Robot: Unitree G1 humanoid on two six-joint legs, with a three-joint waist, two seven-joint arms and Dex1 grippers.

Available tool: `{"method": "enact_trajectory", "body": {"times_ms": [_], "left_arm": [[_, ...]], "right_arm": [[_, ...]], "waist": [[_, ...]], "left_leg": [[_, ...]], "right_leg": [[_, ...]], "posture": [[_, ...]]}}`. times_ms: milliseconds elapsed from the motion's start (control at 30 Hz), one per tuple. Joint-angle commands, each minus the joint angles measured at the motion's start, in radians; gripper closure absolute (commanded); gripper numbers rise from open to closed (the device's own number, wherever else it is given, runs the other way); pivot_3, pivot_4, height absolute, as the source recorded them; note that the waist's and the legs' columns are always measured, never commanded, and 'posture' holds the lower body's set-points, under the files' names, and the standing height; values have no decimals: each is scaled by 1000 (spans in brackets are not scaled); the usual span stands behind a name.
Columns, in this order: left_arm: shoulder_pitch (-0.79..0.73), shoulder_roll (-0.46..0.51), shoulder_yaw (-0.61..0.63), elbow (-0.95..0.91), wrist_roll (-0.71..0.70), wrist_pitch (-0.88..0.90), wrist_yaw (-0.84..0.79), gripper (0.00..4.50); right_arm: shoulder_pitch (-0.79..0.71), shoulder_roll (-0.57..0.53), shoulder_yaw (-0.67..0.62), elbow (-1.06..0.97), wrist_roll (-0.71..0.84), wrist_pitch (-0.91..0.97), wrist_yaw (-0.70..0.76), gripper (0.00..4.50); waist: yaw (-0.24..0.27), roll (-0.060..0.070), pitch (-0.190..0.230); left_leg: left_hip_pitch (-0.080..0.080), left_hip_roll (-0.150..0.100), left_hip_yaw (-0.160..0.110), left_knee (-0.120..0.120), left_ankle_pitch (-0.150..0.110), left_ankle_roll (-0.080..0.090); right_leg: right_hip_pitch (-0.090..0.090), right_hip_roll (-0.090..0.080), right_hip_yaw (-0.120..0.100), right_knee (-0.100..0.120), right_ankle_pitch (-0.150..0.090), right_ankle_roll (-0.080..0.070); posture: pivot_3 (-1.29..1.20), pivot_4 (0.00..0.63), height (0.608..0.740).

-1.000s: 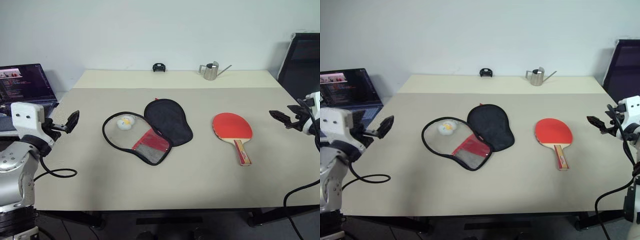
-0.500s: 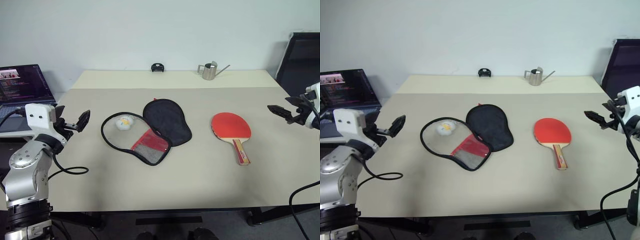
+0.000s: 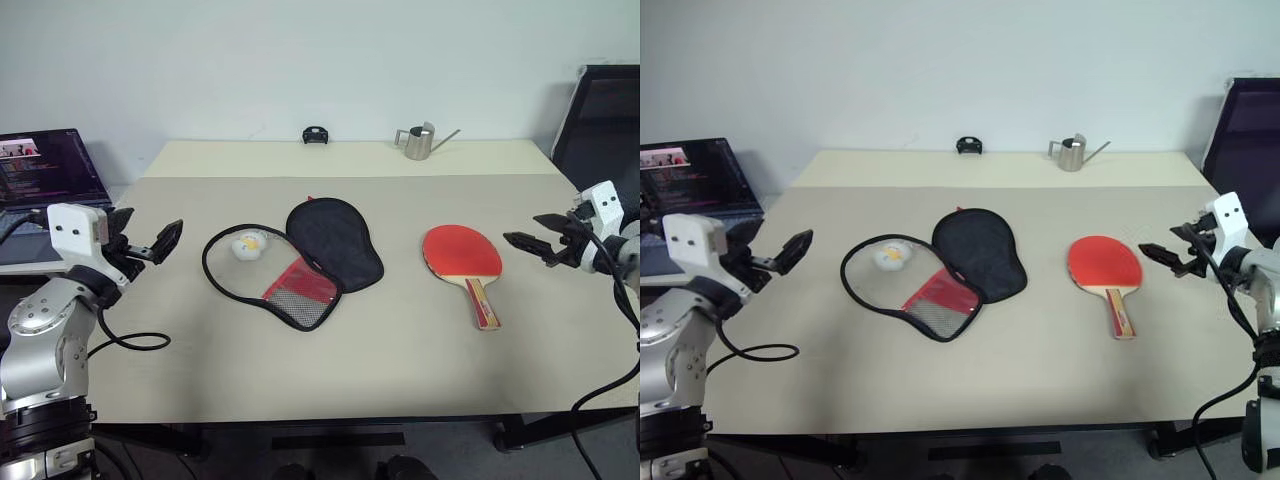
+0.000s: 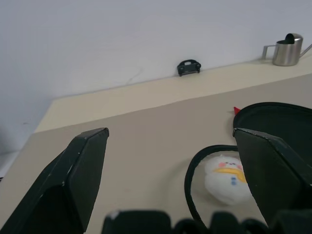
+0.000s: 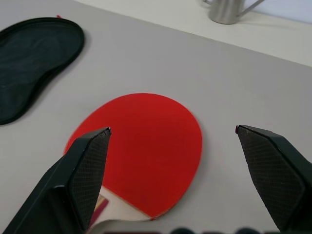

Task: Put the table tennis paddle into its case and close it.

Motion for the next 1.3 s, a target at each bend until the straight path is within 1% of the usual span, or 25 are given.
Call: {"method": "enact_trajectory", "body": {"times_ms": [33, 167, 333, 467, 567, 667, 833, 933, 1033, 1167, 1300], "left_arm": [[-23, 35, -6, -40, -59, 39, -73, 53], [-42, 49, -33, -50, -98, 91, -135, 53], [-83, 68, -81, -28, -93, 112, -205, 53], [-141, 84, -104, 26, -93, 119, -255, 53], [-158, 96, -121, 50, -103, 143, -308, 53], [-175, 97, -139, 74, -76, 132, -317, 53], [-191, 98, -141, 76, -80, 133, -321, 53], [-188, 97, -141, 68, -83, 136, -325, 53], [-179, 98, -144, 53, -89, 144, -338, 53], [-172, 103, -139, 43, -87, 150, -339, 53], [-166, 101, -136, 31, -85, 154, -330, 53]], "right_arm": [[12, 14, 17, -144, 45, 106, 9, 0], [4, 88, 33, -251, 93, 203, -17, 0], [2, 180, 68, -331, 118, 252, -42, 0], [-28, 259, 101, -334, 120, 279, -77, 0], [-51, 297, 133, -316, 113, 298, -89, 0], [-68, 331, 165, -286, 90, 286, -109, 0], [-103, 412, 211, -226, 62, 284, -157, 0], [-130, 470, 233, -171, 34, 256, -193, 0], [-173, 530, 252, -64, -14, 190, -240, 0], [-260, 603, 253, 157, -92, 62, -334, 0], [-331, 639, 248, 354, -153, -61, -395, 0]], "waist": [[-1, 0, 0], [-3, 0, 0], [-2, 0, 0], [-2, 0, 0], [-5, 0, 0], [-4, 0, 0], [-5, 0, 0], [-5, 0, 0], [-6, -1, 0], [-7, 0, 0], [-8, -1, 0]], "left_leg": [[0, 0, 0, 0, 0, 0], [0, 0, 0, 0, 0, 0], [0, 0, -1, 1, 0, 0], [0, 0, -1, 1, 0, 0], [0, 0, -1, 1, 0, 0], [0, 0, -1, 0, 0, 0], [-1, 0, -1, 1, 0, 0], [-1, 0, -1, 0, 0, 0], [-1, 0, -1, 1, 0, 0], [-1, 0, -1, 1, 0, 0], [-2, 0, -1, 0, 0, -1]], "right_leg": [[0, 0, 0, 0, 0, 0], [0, 0, 0, 1, 0, 0], [0, 0, 0, 0, 0, 0], [0, 0, -1, 0, 0, 0], [0, 0, -1, 1, 0, 0], [-1, 0, -1, 0, 0, 0], [-1, 0, -1, 0, 0, 0], [-1, 0, -1, 1, 0, 0], [-1, 0, -1, 1, 0, 0], [-2, 0, -1, 1, 0, 0], [-2, 0, -1, 0, 0, 0]], "posture": [[0, 150, 740], [0, 150, 740], [0, 150, 740], [0, 150, 740], [0, 150, 740], [0, 150, 740], [0, 150, 740], [0, 150, 740], [0, 150, 740], [0, 150, 740], [0, 150, 740]]}}
